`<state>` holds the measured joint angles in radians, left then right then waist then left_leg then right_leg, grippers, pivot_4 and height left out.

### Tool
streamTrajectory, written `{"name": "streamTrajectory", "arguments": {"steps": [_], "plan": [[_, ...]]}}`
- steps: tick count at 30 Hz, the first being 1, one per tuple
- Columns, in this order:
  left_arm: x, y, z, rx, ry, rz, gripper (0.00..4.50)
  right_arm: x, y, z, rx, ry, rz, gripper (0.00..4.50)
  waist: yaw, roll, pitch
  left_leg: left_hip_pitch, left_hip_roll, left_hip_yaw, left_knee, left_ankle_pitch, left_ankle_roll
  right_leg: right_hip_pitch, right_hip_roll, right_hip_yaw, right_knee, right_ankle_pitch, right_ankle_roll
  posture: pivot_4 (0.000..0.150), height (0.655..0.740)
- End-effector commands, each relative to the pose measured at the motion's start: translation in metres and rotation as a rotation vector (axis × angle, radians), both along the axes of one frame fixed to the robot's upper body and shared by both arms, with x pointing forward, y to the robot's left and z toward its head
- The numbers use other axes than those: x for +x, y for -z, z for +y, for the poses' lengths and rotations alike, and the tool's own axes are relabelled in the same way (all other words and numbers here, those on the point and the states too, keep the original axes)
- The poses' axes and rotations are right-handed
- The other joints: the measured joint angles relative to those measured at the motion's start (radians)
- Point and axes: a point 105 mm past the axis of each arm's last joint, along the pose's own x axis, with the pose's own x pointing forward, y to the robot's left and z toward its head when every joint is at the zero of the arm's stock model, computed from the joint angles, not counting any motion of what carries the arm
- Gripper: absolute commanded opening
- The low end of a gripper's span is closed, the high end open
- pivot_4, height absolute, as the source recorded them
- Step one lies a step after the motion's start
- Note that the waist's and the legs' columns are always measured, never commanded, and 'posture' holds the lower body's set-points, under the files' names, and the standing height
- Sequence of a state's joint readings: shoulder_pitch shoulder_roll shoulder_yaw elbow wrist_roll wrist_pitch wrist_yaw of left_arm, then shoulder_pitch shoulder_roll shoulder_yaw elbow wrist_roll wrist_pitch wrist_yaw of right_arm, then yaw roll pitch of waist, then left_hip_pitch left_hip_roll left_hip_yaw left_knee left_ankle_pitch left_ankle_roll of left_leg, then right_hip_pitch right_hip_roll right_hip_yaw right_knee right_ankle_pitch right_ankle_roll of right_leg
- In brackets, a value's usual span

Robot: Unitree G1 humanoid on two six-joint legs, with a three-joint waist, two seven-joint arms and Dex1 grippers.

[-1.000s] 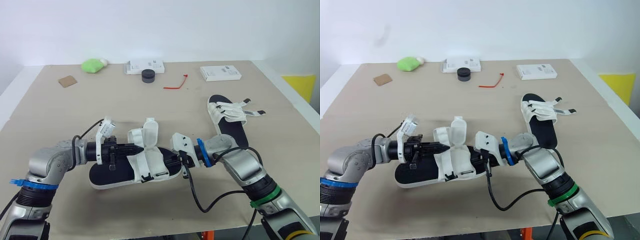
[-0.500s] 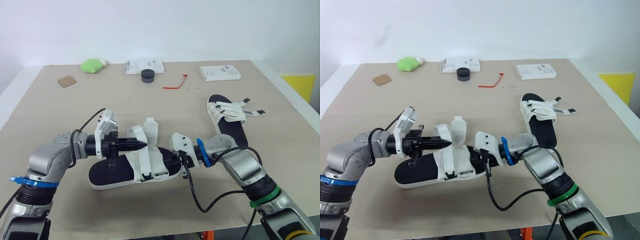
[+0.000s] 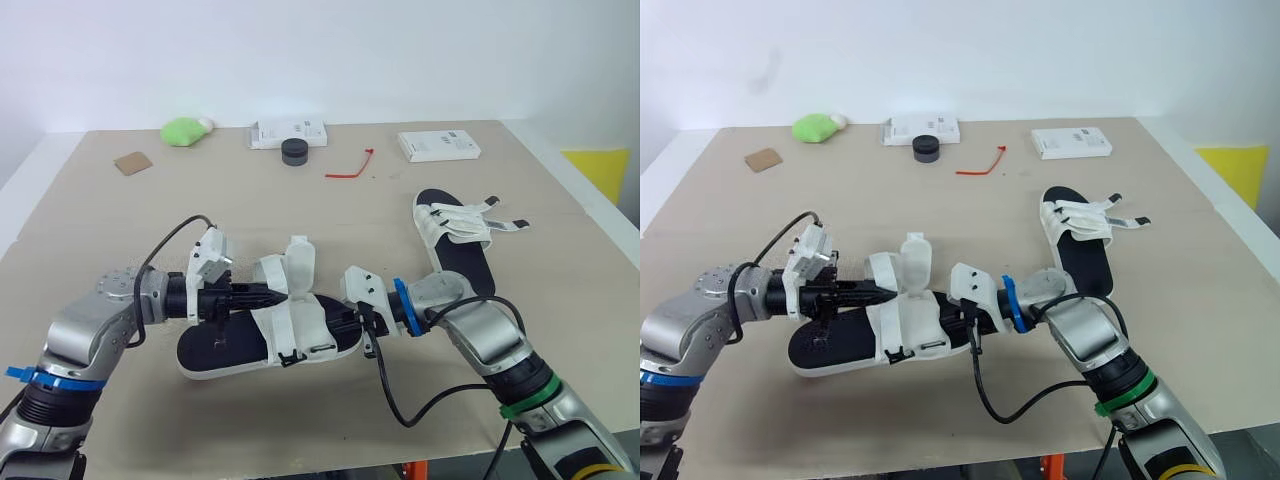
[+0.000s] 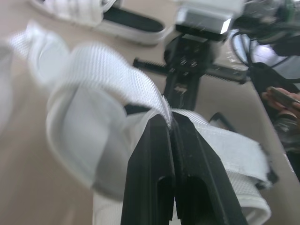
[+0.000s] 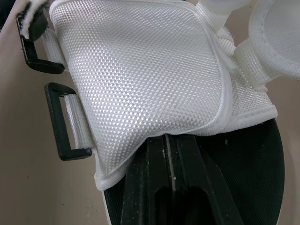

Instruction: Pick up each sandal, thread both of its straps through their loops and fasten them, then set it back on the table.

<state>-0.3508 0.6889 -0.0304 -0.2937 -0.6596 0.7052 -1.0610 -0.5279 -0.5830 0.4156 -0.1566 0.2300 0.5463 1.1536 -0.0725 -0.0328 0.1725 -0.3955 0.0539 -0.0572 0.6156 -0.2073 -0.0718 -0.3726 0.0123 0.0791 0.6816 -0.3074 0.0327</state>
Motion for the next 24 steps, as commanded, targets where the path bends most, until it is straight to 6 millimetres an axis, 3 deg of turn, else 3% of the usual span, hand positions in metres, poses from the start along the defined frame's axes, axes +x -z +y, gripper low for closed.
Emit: {"name": "streamTrajectory", "arguments": {"steps": [1,7,11,15,20,24], "plan": [[-0.005,-0.005,-0.008,-0.003,-0.032,0.014,0.08,-0.005,0.027,-0.004,-0.067,0.031,0.082,0.0,0.0,0.0,0.0,0.0,0.0,0.0,0.0,0.0,0.0,0.0,0.0,0.0,0.0,0.0,0.0,0.15,0.74],[-0.004,-0.011,-0.011,-0.006,-0.074,0.002,0.08,-0.005,0.027,-0.002,-0.066,0.031,0.081,0.0,-0.001,0.0,0.0,0.0,0.0,0.0,0.0,0.0,0.0,0.0,0.0,0.0,0.0,0.0,0.0,0.15,0.74],[-0.021,-0.018,-0.011,-0.034,-0.004,0.018,0.08,-0.004,0.028,-0.003,-0.064,0.033,0.083,0.0,-0.003,0.0,0.0,0.0,0.001,0.0,0.0,0.0,0.0,0.0,0.001,0.0,0.0,0.0,0.0,0.15,0.74],[-0.011,-0.02,-0.002,-0.059,-0.051,0.019,0.08,-0.004,0.028,-0.003,-0.066,0.032,0.085,0.0,-0.003,0.0,0.0,0.001,0.001,0.0,0.0,0.0,0.0,0.0,0.001,0.0,0.0,0.0,0.0,0.15,0.74],[0.009,-0.058,0.005,-0.342,-0.094,0.147,0.08,-0.005,0.028,-0.002,-0.065,0.028,0.089,0.0,-0.002,-0.001,0.001,0.001,0.001,-0.001,0.001,0.0,0.0,0.001,0.001,-0.001,0.0,0.001,0.0,0.15,0.74],[0.008,-0.062,0.01,-0.378,-0.064,0.269,0.08,-0.004,0.028,-0.003,-0.065,0.032,0.09,0.0,-0.005,-0.001,0.001,0.001,0.001,0.0,0.0,0.0,0.0,0.001,0.001,0.0,0.0,0.001,0.0,0.15,0.74]]}}
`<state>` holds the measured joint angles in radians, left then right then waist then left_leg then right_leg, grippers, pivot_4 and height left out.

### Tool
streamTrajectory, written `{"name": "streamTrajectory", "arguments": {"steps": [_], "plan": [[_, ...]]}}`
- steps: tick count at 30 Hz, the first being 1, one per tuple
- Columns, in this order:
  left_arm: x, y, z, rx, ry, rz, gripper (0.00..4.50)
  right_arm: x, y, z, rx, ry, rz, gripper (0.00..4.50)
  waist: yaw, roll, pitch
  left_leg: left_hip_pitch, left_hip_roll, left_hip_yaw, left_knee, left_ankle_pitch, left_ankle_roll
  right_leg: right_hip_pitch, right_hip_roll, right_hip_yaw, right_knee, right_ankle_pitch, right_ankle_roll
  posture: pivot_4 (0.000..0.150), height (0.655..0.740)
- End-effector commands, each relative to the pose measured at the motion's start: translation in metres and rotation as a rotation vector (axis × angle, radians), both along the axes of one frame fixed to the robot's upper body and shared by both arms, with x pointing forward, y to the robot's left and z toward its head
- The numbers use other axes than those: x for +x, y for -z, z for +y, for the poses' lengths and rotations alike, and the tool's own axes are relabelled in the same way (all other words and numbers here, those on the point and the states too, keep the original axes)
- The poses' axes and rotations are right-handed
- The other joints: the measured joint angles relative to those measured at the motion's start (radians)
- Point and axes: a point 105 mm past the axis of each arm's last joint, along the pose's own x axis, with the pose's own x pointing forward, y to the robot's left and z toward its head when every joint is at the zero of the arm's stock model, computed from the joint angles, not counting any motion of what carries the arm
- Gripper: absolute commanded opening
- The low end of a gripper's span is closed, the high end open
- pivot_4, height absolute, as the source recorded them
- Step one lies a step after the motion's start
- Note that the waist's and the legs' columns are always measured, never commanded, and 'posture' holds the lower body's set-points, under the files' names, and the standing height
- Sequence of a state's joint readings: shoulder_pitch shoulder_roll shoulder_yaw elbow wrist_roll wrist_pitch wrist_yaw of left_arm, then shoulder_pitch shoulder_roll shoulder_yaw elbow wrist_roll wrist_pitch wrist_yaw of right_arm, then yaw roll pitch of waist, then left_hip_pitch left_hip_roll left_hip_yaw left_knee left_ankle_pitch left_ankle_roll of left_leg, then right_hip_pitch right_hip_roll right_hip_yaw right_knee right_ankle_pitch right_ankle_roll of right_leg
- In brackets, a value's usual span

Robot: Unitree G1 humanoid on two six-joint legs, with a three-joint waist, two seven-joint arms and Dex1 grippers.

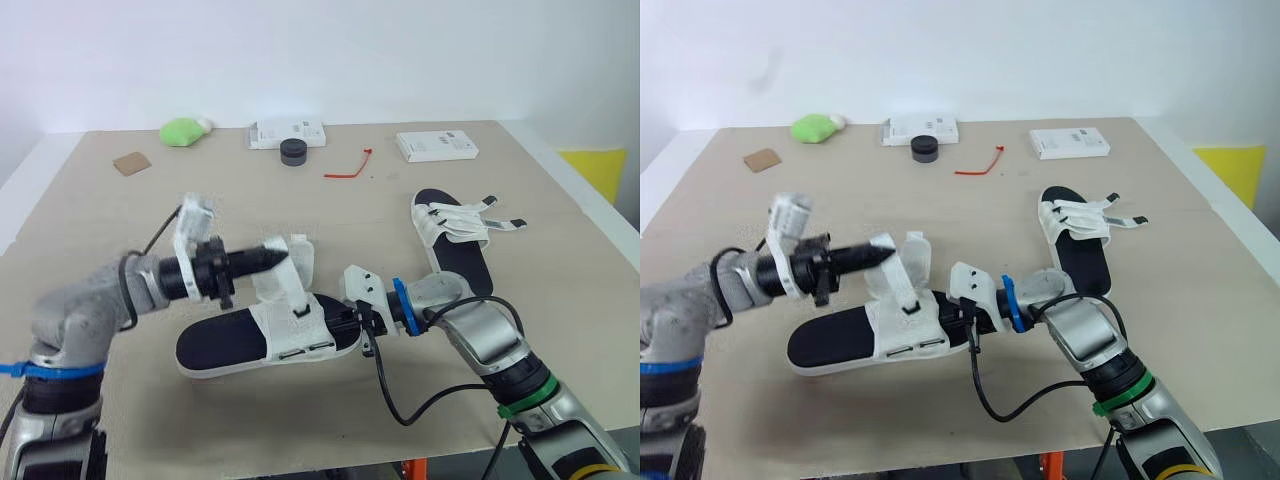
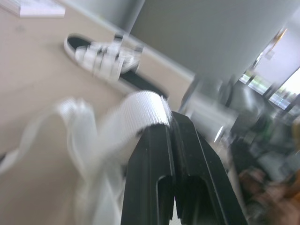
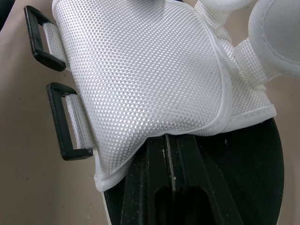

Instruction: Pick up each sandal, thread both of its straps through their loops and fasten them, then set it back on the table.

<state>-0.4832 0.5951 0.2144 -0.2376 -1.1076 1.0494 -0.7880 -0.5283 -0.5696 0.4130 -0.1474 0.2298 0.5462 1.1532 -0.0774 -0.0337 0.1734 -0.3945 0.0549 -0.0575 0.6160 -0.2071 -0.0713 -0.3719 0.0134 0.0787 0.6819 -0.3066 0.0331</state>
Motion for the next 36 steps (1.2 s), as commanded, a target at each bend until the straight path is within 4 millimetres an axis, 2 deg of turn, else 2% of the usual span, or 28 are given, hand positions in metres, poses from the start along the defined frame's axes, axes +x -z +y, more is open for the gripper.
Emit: {"name": "streamTrajectory", "arguments": {"steps": [1,3,7,10,13,16,17,19,21,25,29,31,33,36], "plan": [[-0.001,0.0,0.006,-0.014,0.018,0.072,0.08,-0.004,0.028,-0.005,-0.076,0.03,0.084,0.0,0.0,0.0,0.0,0.0,0.0,0.0,0.0,0.0,0.0,0.0,0.0,0.0,0.0,0.0,0.0,0.15,0.74],[0.005,0.019,0.01,0.057,-0.026,0.097,0.08,-0.005,0.029,-0.004,-0.076,0.03,0.085,0.0,0.0,0.0,0.0,0.0,0.0,0.0,0.0,0.0,0.0,0.0,0.0,0.0,0.0,0.0,0.0,0.15,0.74],[0.003,0.037,0.011,0.115,-0.011,0.127,0.08,-0.005,0.029,-0.004,-0.076,0.03,0.085,0.0,0.0,0.0,0.0,0.001,0.0,0.0,0.0,0.0,0.0,0.0,0.0,0.0,0.0,0.0,-0.001,0.15,0.74],[0.002,0.072,0.007,0.232,-0.003,0.156,0.08,-0.005,0.028,-0.003,-0.074,0.03,0.081,0.0,0.0,0.001,0.0,0.001,0.0,0.0,0.0,0.0,-0.001,0.0,0.0,0.0,0.0,0.0,-0.001,0.15,0.74],[0.003,0.089,0.005,0.295,0.005,0.16,0.08,-0.004,0.028,-0.003,-0.076,0.031,0.078,0.0,0.0,0.001,0.0,0.001,0.0,0.0,0.0,0.0,-0.001,0.0,0.0,0.001,0.0,0.0,-0.001,0.15,0.74],[0.008,0.095,0.005,0.333,0.005,0.137,0.82,-0.003,0.027,-0.003,-0.076,0.032,0.075,0.0,0.0,0.001,0.0,0.001,0.0,0.0,0.0,0.0,-0.001,0.0,0.0,0.001,0.0,0.0,-0.001,0.15,0.74],[0.011,0.095,0.007,0.342,-0.007,0.122,1.38,-0.004,0.027,-0.003,-0.076,0.033,0.074,0.0,0.001,0.001,0.0,0.001,0.0,0.0,0.0,0.0,0.0,0.0,0.0,0.001,0.0,0.0,-0.001,0.15,0.74],[0.018,0.092,0.01,0.346,-0.033,0.103,2.2,-0.004,0.027,-0.003,-0.075,0.034,0.074,0.0,0.001,0.001,0.0,0.001,0.0,0.0,0.0,0.0,0.0,0.0,0.0,0.0,0.0,0.001,-0.001,0.15,0.74],[0.022,0.08,0.012,0.294,-0.042,0.099,3.01,-0.004,0.028,-0.004,-0.076,0.036,0.075,0.0,0.001,0.001,0.0,0.001,0.0,0.001,0.0,0.0,0.0,0.0,0.0,0.001,0.0,0.001,-0.001,0.15,0.74],[0.022,0.048,0.015,0.127,-0.01,0.183,3.01,-0.005,0.03,-0.003,-0.075,0.037,0.079,0.0,0.0,0.0,0.0,0.0,0.0,0.0,0.0,0.0,0.0,-0.001,0.001,0.0,0.0,0.001,-0.001,0.15,0.74],[0.011,0.034,0.017,0.061,0.045,0.247,3.01,-0.005,0.03,-0.002,-0.075,0.035,0.078,0.0,-0.002,0.0,0.0,0.0,0.001,0.0,0.0,0.0,0.0,-0.001,0.001,0.0,0.0,0.001,-0.001,0.15,0.74],[-0.001,0.023,0.021,0.008,0.115,0.321,3.01,-0.004,0.029,-0.002,-0.072,0.033,0.076,0.0,-0.002,0.0,0.0,0.0,0.001,0.0,0.0,0.0,0.0,-0.001,0.001,0.0,0.0,0.001,-0.001,0.15,0.74],[-0.011,0.02,0.026,0.003,0.164,0.38,3.01,-0.002,0.029,-0.001,-0.072,0.033,0.074,0.0,-0.003,0.0,0.0,0.0,0.002,0.0,0.0,0.0,0.0,-0.001,0.002,0.0,0.0,0.001,-0.001,0.15,0.74],[-0.019,0.03,0.032,0.066,0.16,0.431,3.01,-0.002,0.029,-0.002,-0.074,0.031,0.073,0.0,-0.004,0.0,0.001,0.001,0.002,-0.001,0.0,0.0,0.0,-0.001,0.002,0.0,0.0,0.001,-0.001,0.15,0.74]]}}
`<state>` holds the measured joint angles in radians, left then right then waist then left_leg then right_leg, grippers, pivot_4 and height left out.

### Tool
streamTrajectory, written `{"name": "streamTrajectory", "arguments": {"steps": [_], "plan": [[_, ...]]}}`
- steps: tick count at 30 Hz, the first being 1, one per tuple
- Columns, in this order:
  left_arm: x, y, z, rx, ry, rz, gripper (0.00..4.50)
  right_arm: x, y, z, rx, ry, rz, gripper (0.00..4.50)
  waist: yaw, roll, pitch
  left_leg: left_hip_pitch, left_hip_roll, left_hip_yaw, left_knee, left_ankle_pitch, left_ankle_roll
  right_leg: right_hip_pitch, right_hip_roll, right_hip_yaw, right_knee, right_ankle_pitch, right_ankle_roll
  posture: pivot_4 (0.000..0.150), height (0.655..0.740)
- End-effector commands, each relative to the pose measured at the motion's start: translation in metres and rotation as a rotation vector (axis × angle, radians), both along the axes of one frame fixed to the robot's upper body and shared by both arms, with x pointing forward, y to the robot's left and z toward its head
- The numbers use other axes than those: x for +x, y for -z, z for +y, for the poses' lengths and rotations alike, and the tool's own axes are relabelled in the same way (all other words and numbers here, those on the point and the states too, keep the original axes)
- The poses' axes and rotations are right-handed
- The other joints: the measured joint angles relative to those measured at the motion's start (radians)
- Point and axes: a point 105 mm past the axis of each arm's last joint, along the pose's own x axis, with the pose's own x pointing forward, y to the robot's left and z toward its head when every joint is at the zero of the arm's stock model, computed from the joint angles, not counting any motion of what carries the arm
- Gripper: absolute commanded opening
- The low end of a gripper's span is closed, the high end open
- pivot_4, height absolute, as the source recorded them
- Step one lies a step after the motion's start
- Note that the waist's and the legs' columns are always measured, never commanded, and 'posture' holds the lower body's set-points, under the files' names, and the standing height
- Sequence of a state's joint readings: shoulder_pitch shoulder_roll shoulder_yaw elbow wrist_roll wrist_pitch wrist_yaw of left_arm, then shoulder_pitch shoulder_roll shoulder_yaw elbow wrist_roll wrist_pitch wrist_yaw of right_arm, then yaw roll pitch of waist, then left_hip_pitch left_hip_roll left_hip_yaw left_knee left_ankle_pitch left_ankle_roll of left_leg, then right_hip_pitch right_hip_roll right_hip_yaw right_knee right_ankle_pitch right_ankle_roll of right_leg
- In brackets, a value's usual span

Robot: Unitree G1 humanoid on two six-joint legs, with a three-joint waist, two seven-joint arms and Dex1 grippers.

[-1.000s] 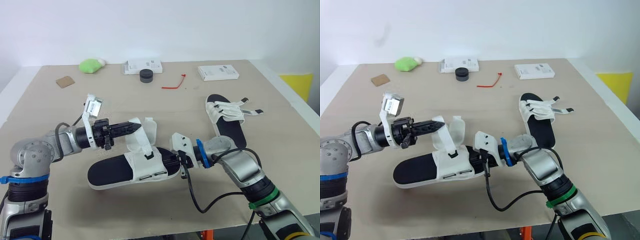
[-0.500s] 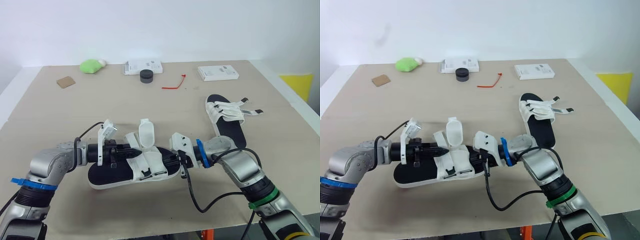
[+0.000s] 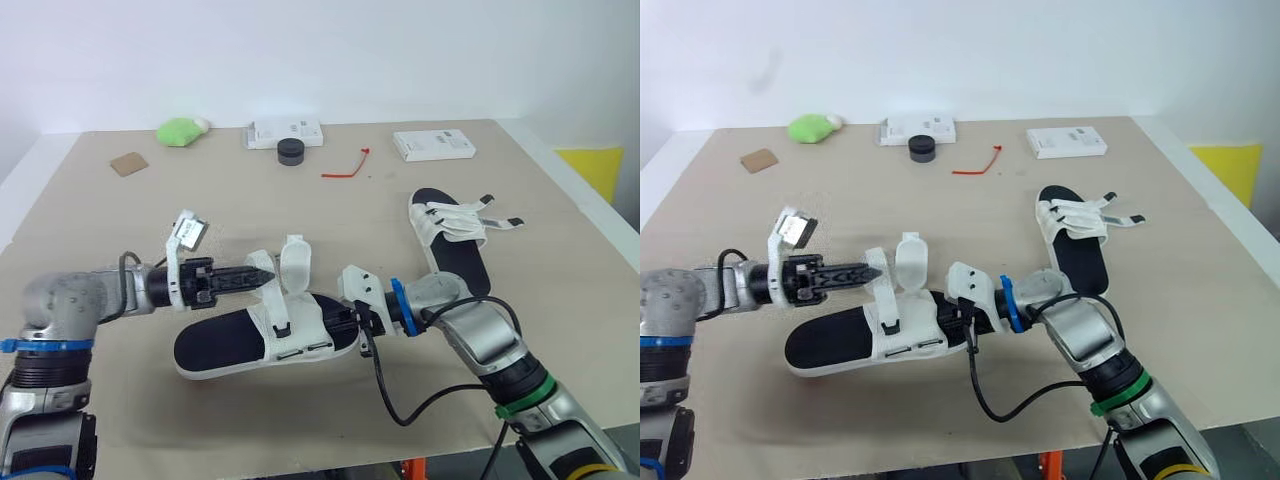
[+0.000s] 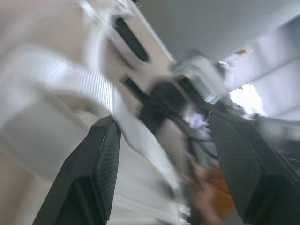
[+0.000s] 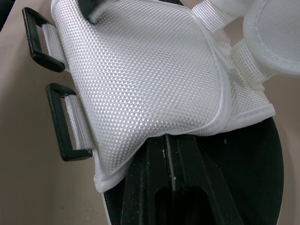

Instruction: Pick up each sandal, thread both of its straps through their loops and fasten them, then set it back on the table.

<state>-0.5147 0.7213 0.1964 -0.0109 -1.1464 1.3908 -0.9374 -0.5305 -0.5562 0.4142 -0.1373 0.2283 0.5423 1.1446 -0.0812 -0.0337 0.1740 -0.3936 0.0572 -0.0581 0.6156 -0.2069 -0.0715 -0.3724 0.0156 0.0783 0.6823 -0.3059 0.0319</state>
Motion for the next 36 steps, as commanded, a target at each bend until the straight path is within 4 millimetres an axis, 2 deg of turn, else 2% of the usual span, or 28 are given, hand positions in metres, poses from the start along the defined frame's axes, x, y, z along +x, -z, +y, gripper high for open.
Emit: {"name": "streamTrajectory", "arguments": {"steps": [1,5,10,17,23,28,36], "plan": [[-0.014,-0.001,0.006,0.029,0.041,0.019,3.01,-0.004,0.028,-0.004,-0.083,0.025,0.073,0.0,0.0,0.0,0.0,0.0,0.0,0.0,0.0,0.0,0.0,0.0,0.0,0.0,0.0,0.0,0.0,0.15,0.74],[-0.024,0.0,0.006,0.027,0.075,0.048,3.01,-0.003,0.028,-0.005,-0.084,0.024,0.071,0.0,0.0,0.0,0.0,0.0,0.0,0.0,0.0,0.0,0.0,0.0,0.0,0.0,0.0,0.0,0.0,0.15,0.74],[-0.028,0.012,-0.016,0.029,0.089,0.016,3.01,-0.003,0.028,-0.004,-0.079,0.027,0.068,0.0,0.0,0.0,0.0,0.0,0.0,0.001,0.0,0.0,0.0,0.0,-0.001,0.0,0.0,0.0,0.0,0.15,0.74],[-0.033,0.028,-0.028,0.076,0.088,0.031,3.01,-0.003,0.026,-0.006,-0.073,0.043,0.066,0.0,0.0,0.0,0.0,0.0,0.001,0.0,0.0,0.0,0.0,0.0,0.001,0.001,0.0,0.001,-0.001,0.15,0.74],[-0.025,0.036,-0.033,0.102,0.039,0.011,3.01,-0.004,0.027,-0.006,-0.069,0.048,0.069,0.0,0.001,0.0,0.0,0.0,0.001,0.001,0.0,0.0,-0.001,0.0,0.0,0.001,0.0,0.001,-0.001,0.15,0.74],[-0.015,0.03,-0.037,0.067,-0.009,-0.02,3.01,-0.005,0.027,-0.005,-0.065,0.046,0.072,0.0,0.002,0.0,0.0,0.0,0.001,0.001,0.0,0.0,-0.001,0.0,0.0,0.001,0.0,0.001,-0.001,0.15,0.74],[-0.004,0.028,-0.029,0.079,-0.064,-0.015,3.01,-0.004,0.028,-0.004,-0.066,0.045,0.071,0.0,0.001,0.0,0.0,0.0,0.001,0.001,0.0,0.0,-0.001,0.0,0.001,0.001,0.0,0.001,-0.001,0.15,0.74]]}}
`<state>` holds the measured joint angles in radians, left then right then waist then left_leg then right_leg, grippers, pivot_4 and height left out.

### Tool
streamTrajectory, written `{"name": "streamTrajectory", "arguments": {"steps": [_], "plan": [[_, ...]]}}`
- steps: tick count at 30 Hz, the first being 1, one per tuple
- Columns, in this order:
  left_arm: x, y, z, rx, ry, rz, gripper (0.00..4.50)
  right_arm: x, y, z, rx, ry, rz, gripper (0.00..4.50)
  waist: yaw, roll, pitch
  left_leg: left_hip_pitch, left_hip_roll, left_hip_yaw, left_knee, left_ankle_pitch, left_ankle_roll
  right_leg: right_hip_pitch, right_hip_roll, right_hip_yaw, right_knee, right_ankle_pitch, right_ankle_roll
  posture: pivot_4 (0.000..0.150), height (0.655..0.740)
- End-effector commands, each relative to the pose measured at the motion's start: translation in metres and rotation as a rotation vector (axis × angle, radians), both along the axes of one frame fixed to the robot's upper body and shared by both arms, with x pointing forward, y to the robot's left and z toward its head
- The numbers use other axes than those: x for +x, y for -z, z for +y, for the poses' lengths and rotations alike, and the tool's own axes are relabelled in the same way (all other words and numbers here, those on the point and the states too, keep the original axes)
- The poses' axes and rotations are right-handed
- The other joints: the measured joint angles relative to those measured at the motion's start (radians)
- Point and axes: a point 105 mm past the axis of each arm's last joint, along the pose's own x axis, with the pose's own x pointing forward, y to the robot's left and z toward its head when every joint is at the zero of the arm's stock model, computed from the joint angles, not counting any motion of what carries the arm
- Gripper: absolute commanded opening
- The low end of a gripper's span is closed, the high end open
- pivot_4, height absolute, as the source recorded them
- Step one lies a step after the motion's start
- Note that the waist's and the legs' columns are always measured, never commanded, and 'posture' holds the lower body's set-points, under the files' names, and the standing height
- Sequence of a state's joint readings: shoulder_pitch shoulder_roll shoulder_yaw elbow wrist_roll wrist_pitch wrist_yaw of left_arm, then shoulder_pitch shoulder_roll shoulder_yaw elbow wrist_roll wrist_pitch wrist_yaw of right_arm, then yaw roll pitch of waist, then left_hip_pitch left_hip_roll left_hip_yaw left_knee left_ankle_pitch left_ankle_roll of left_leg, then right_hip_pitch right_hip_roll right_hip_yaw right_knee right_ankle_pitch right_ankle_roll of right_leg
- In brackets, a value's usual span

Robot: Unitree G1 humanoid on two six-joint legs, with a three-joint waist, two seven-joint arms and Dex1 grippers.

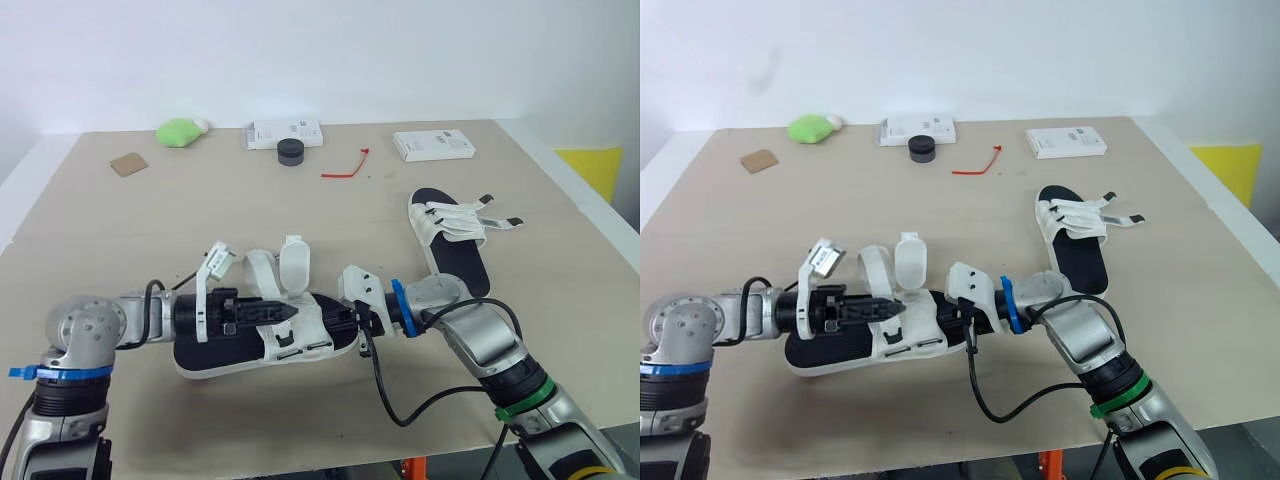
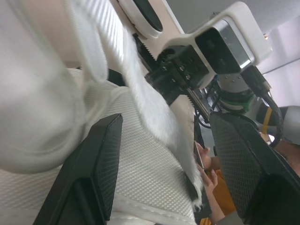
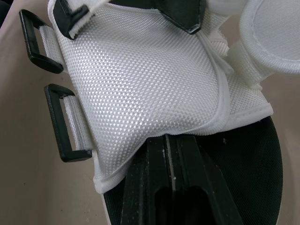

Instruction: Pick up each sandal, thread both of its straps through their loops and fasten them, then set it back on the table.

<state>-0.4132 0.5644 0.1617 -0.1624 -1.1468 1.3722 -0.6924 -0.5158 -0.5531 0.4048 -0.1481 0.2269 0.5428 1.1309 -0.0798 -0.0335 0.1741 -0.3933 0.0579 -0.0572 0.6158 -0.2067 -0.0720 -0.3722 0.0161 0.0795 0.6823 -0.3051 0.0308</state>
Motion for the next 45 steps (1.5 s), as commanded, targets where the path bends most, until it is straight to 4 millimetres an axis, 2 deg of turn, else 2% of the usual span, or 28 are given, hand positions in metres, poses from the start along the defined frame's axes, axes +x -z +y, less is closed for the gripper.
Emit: {"name": "streamTrajectory", "arguments": {"steps": [1,4,5,6,11,17,22,28,35,40,45], "plan": [[0.003,-0.008,0.005,-0.009,-0.018,-0.029,3.01,-0.004,0.027,-0.004,-0.075,0.03,0.076,0.0,0.0,0.0,0.0,0.0,0.0,0.0,0.0,0.0,0.0,0.0,0.0,0.0,0.0,0.0,0.0,0.15,0.74],[0.0,-0.009,0.004,-0.02,-0.002,-0.032,3.01,-0.004,0.027,-0.004,-0.075,0.031,0.076,0.0,0.0,0.0,0.0,0.0,0.0,0.0,0.0,0.0,0.0,0.0,0.0,0.0,0.0,0.0,0.0,0.15,0.74],[-0.001,-0.01,0.003,-0.03,0.002,-0.027,2.46,-0.003,0.027,-0.005,-0.077,0.032,0.076,0.0,0.0,0.0,0.0,0.0,0.0,0.0,0.0,0.0,0.0,0.0,0.0,0.0,0.0,0.0,0.0,0.15,0.74],[-0.002,-0.012,0.002,-0.044,0.012,-0.025,2.3,-0.003,0.027,-0.005,-0.077,0.032,0.076,0.0,0.0,0.0,0.0,0.0,0.0,0.0,0.0,0.0,0.0,0.0,0.0,0.0,0.0,0.0,0.0,0.15,0.74],[-0.002,-0.014,-0.002,-0.058,0.009,-0.032,0.04,-0.005,0.027,-0.005,-0.078,0.031,0.08,0.0,0.0,0.0,0.0,0.0,0.0,0.0,0.0,0.0,0.0,0.0,0.0,0.0,0.0,0.0,0.0,0.15,0.74],[-0.009,-0.018,-0.007,-0.067,0.029,-0.048,0.04,-0.009,0.029,-0.005,-0.079,0.026,0.092,0.0,0.0,0.0,0.0,0.0,0.0,0.0,0.0,0.0,0.0,0.0,0.0,0.0,0.0,0.0,0.0,0.15,0.74],[-0.025,-0.035,-0.004,-0.177,0.1,-0.007,0.04,-0.015,0.031,-0.002,-0.075,0.016,0.111,0.0,0.0,0.0,0.0,0.0,0.0,0.0,0.0,0.0,-0.001,0.0,0.0,0.0,0.0,0.0,0.0,0.15,0.74],[-0.017,-0.044,0.002,-0.213,0.047,0.023,0.04,-0.017,0.032,0.001,-0.075,0.01,0.115,0.0,0.0,0.0,0.0,0.0,0.0,0.0,0.0,0.0,-0.001,0.0,0.0,0.0,0.0,0.0,0.0,0.15,0.74],[-0.023,-0.024,-0.007,-0.136,0.039,0.028,0.04,-0.014,0.03,0.002,-0.067,0.014,0.109,0.0,-0.001,0.0,0.0,0.0,0.0,0.0,-0.001,-0.001,-0.001,-0.001,0.0,0.001,0.0,-0.001,-0.001,0.15,0.74],[-0.023,-0.019,-0.015,-0.125,0.059,0.023,0.04,-0.014,0.03,0.002,-0.067,0.018,0.108,0.0,0.0,0.0,0.0,0.0,0.0,0.0,-0.001,-0.001,-0.001,0.0,0.0,0.001,0.0,-0.001,-0.001,0.15,0.74],[-0.017,-0.018,-0.012,-0.117,0.04,0.005,0.04,-0.014,0.03,0.001,-0.065,0.022,0.108,0.0,0.0,0.0,0.0,0.0,0.0,0.0,-0.001,-0.001,-0.001,-0.001,0.001,0.001,0.0,-0.001,-0.001,0.15,0.74]]}}
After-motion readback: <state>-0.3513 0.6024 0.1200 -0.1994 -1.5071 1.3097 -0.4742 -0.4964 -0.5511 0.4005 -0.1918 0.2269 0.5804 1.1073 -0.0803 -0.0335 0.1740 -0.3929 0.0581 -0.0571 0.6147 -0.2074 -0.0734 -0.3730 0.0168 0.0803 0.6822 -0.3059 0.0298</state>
